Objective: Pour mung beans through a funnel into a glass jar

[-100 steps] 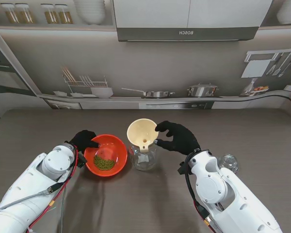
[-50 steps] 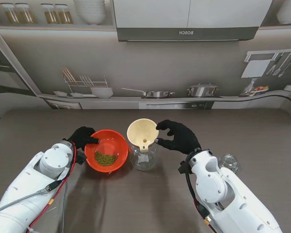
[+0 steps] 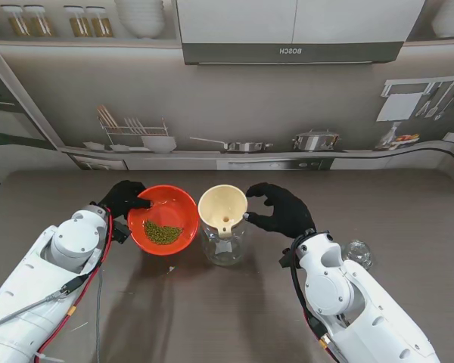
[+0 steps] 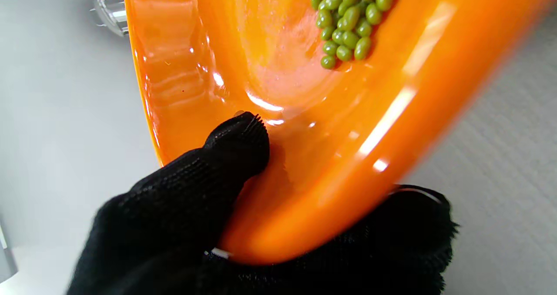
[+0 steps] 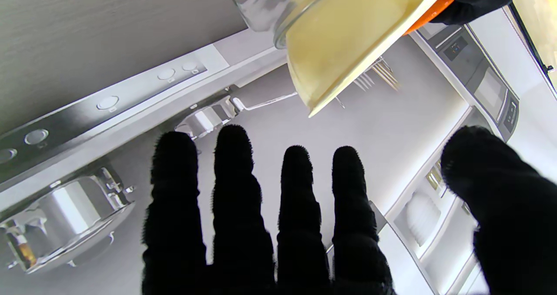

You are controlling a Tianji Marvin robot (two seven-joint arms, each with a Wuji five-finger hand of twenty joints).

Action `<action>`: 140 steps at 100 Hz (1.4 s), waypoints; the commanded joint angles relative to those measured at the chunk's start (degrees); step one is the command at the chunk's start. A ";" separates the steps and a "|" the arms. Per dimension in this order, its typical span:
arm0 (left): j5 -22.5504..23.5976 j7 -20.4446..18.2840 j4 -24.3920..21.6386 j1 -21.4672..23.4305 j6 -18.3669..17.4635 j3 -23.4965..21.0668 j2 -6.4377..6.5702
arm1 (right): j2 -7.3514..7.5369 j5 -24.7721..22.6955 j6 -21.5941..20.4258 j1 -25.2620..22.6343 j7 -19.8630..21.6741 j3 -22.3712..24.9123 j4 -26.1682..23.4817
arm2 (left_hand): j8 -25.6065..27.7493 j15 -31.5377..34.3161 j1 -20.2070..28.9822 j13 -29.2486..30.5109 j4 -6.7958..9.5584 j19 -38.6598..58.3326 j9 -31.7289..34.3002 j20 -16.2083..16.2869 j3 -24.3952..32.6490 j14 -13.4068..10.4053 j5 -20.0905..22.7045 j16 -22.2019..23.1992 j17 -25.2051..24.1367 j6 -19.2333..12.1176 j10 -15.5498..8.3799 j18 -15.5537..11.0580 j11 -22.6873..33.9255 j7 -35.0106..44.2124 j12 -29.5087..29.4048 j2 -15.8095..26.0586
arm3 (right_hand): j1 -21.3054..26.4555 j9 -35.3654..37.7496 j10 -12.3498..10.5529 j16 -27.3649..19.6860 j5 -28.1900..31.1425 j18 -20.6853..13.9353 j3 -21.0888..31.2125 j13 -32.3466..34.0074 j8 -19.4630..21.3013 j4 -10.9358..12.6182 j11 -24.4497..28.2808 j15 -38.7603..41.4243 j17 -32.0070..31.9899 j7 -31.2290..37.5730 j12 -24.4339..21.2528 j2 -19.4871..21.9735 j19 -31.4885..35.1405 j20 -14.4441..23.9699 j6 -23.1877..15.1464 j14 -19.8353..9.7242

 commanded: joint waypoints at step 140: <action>2.75 -2.85 -7.66 -13.23 8.12 7.25 -0.03 | -0.20 -5.14 -2.03 -0.68 -3.07 -2.08 -1.09 | 3.60 2.12 6.83 2.31 1.28 0.15 3.90 1.35 4.97 1.57 4.66 -0.09 2.95 -3.82 2.33 0.32 0.33 3.43 -1.35 2.52 | -2.16 -2.57 -1.87 -1.36 -2.78 0.50 -3.43 -2.45 -0.53 0.78 -0.59 -1.71 -2.78 -1.78 -0.27 0.81 -3.72 -0.88 -1.07 -0.82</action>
